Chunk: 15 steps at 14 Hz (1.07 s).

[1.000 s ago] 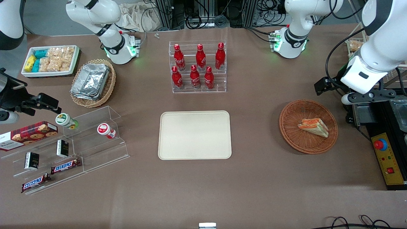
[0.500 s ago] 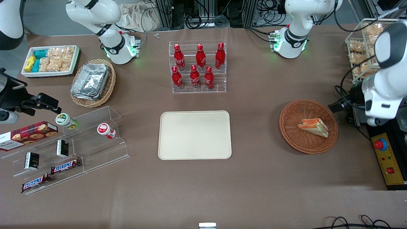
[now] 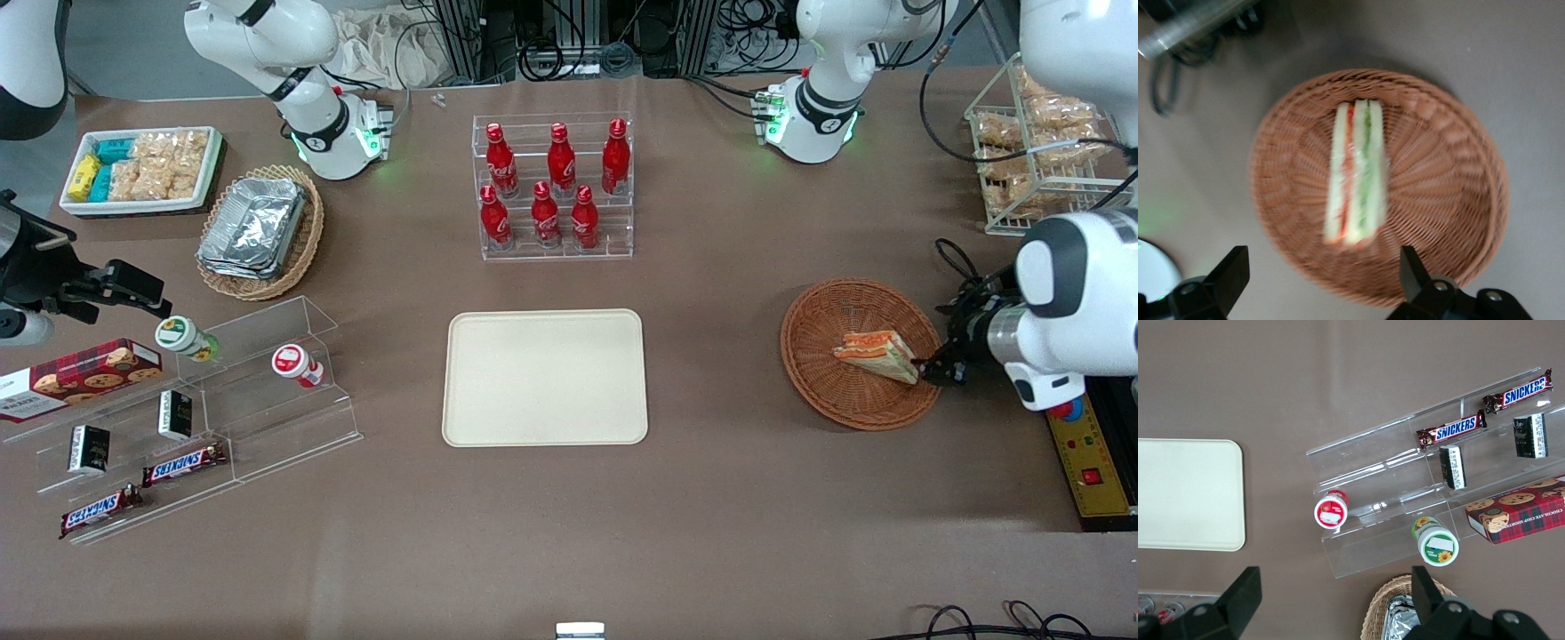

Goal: Place sandwich from basket to tray
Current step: 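Lower the left gripper and close it on the wrapped sandwich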

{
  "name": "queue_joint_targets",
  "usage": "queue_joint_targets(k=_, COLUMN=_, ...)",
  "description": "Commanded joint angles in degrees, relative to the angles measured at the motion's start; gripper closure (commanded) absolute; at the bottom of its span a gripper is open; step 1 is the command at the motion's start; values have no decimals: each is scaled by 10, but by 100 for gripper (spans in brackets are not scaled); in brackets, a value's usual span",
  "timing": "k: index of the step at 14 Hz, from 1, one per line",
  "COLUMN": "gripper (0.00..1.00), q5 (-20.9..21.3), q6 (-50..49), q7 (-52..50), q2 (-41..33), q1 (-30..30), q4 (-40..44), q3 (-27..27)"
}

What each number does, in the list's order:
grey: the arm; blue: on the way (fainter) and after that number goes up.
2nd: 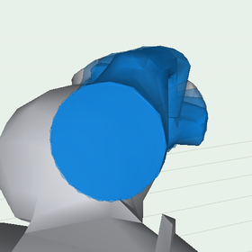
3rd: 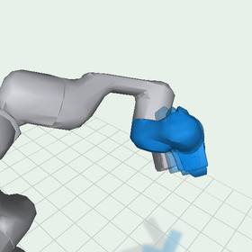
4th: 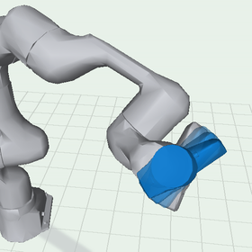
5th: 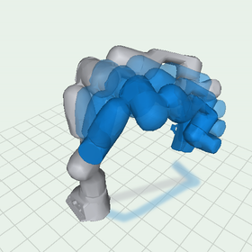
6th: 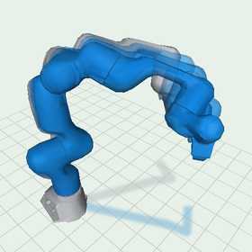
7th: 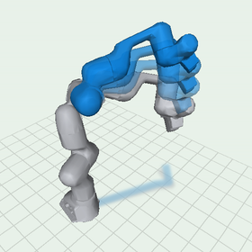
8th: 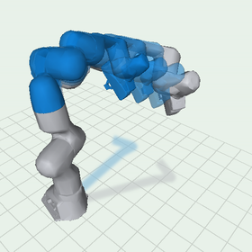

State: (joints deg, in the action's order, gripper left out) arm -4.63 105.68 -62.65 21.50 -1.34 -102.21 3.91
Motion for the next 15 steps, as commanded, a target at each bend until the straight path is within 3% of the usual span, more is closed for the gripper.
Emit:
queue_joint_targets(k=1, gripper=0, q5=-36, q6=57, q7=-65, q2=22, q1=0, q4=-28, q3=-1)
queue_joint_targets(k=6, gripper=3, q5=-48, q6=150, q7=-61, q2=23, q1=3, q4=-120, q3=-1)
queue_joint_targets(k=7, gripper=15, q5=-46, q6=153, q7=-61, q2=28, q1=6, q4=-120, q3=-1)
queue_joint_targets(k=8, gripper=49, q5=-45, q6=153, q7=-61, q2=29, q1=7, q4=-119, q3=-1)
queue_joint_targets(k=9, gripper=98, q5=-45, q6=153, q7=-61, q2=28, q1=7, q4=-116, q3=-2)
queue_joint_targets(k=13, gripper=100, q5=-39, q6=126, q7=-52, q2=-6, q1=8, q4=-92, q3=-7)
queue_joint_targets(k=15, gripper=100, q5=-29, q6=66, q7=2, q2=-43, q1=8, q4=-71, q3=-21)
